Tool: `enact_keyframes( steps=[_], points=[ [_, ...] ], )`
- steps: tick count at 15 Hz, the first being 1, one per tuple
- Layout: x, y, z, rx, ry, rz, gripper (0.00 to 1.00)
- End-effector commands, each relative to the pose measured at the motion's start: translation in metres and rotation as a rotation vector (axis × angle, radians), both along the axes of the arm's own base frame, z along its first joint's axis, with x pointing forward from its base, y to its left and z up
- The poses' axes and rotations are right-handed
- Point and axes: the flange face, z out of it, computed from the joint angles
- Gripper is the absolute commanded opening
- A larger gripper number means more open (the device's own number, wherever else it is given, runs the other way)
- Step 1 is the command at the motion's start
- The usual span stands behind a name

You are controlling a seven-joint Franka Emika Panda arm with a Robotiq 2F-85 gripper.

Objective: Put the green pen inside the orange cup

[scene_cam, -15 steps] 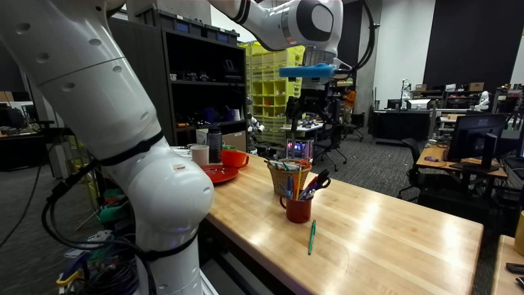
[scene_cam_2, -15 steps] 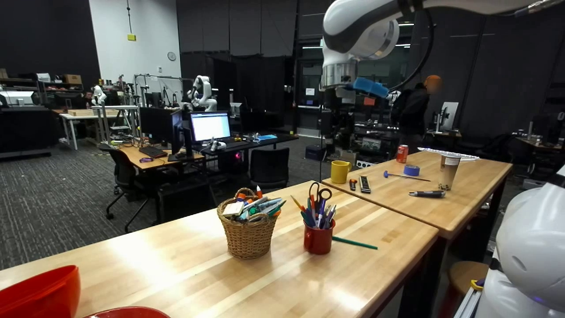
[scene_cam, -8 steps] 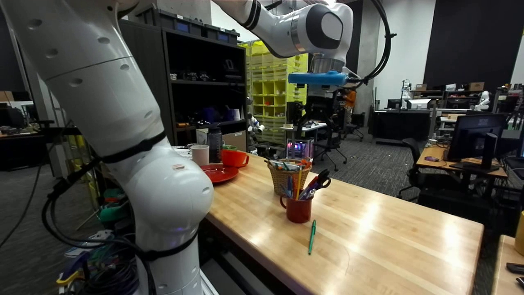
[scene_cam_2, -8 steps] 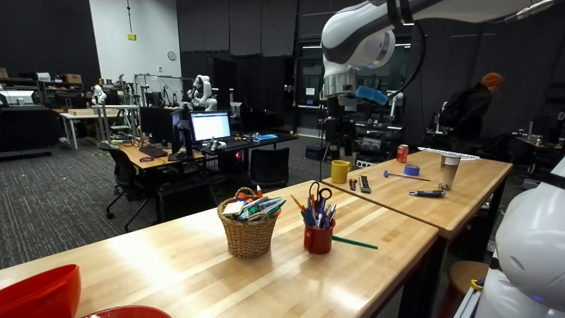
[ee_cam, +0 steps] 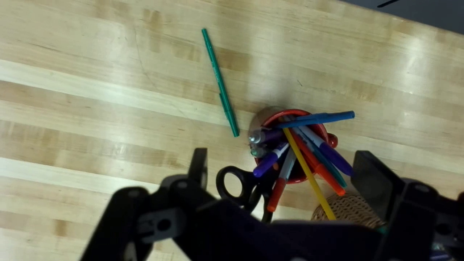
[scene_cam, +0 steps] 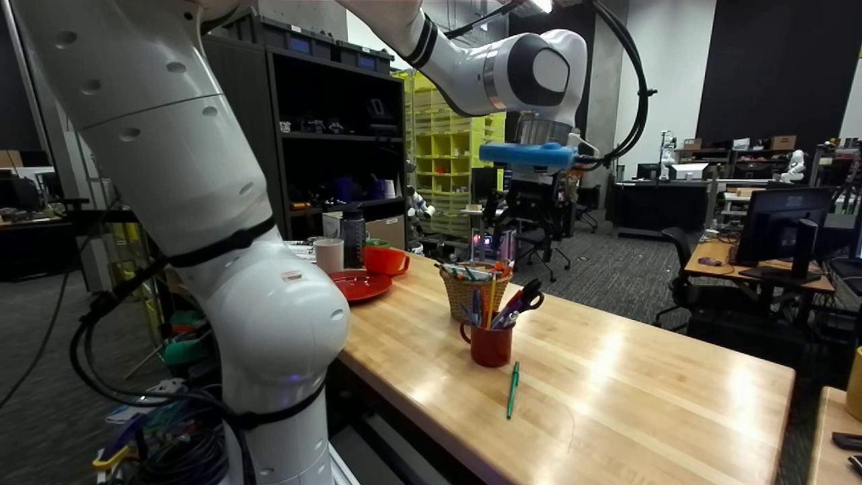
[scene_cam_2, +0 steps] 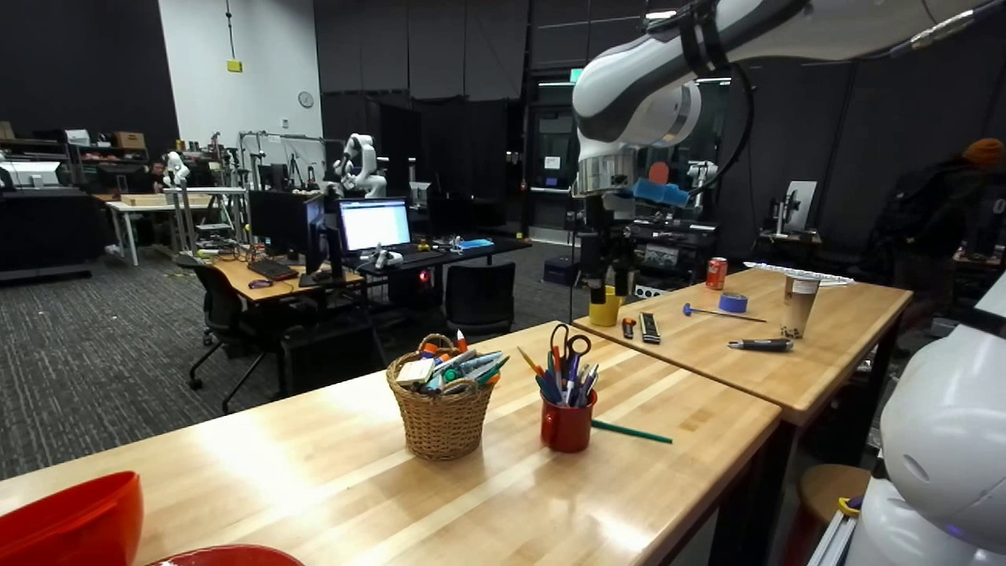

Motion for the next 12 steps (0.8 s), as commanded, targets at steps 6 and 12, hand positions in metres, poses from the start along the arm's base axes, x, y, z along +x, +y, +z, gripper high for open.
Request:
enact_keyframes(
  steps=[6,12],
  points=[
    [-0.027,-0.042,-0.063,-0.008,-0.005,0.135,1.00],
    [-0.050,-0.051,-0.105,0.026,-0.006,0.171,1.00]
  ],
)
